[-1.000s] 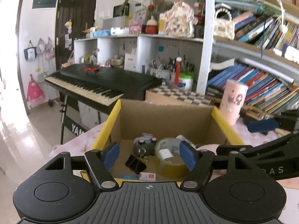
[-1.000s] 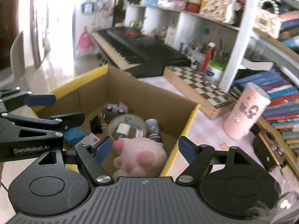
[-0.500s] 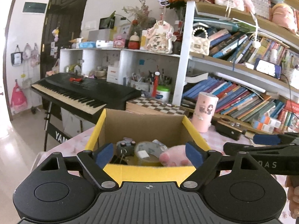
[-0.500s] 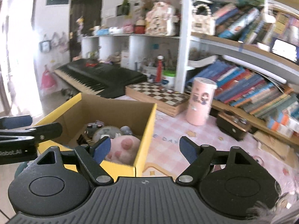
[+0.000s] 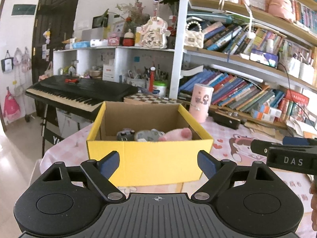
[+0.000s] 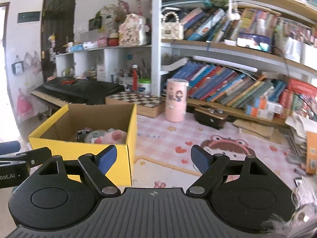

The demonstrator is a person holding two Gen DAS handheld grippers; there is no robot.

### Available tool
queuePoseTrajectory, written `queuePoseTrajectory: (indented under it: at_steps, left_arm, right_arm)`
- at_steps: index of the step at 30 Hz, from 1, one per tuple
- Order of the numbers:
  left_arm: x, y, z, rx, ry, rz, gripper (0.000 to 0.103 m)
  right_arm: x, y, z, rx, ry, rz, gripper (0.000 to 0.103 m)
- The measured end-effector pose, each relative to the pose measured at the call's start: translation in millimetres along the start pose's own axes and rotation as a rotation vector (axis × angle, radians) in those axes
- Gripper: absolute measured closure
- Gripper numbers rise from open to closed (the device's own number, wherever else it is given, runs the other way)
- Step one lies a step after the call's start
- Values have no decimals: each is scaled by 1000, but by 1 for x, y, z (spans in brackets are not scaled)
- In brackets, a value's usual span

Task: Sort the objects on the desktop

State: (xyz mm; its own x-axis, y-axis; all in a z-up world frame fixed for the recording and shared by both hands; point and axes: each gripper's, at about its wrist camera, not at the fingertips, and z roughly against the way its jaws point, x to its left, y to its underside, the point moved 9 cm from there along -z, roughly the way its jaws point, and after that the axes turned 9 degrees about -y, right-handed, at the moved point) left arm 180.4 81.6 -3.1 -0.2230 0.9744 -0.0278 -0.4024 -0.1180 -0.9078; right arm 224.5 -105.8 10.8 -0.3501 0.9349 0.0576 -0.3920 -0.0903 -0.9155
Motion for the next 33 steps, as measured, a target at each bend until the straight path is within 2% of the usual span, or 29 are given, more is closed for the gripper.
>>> queuePoseTrajectory:
  at_steps: [15,25,27,33]
  left_arm:
    - [-9,46,43,36,46,-48,12]
    - [-27,64,54,59,91,-112,11]
    - [-28,66,55,64,88,-118,7]
    - [-30,68,54,64,65,-126,5]
  right_arm:
    - [-4,72,69,57,129,-91,19]
    - [-6,98,93,79,173,-130,15]
    - [-6,101,95,87,177,-136,13]
    - [-7,105,99,98,183,-145,8]
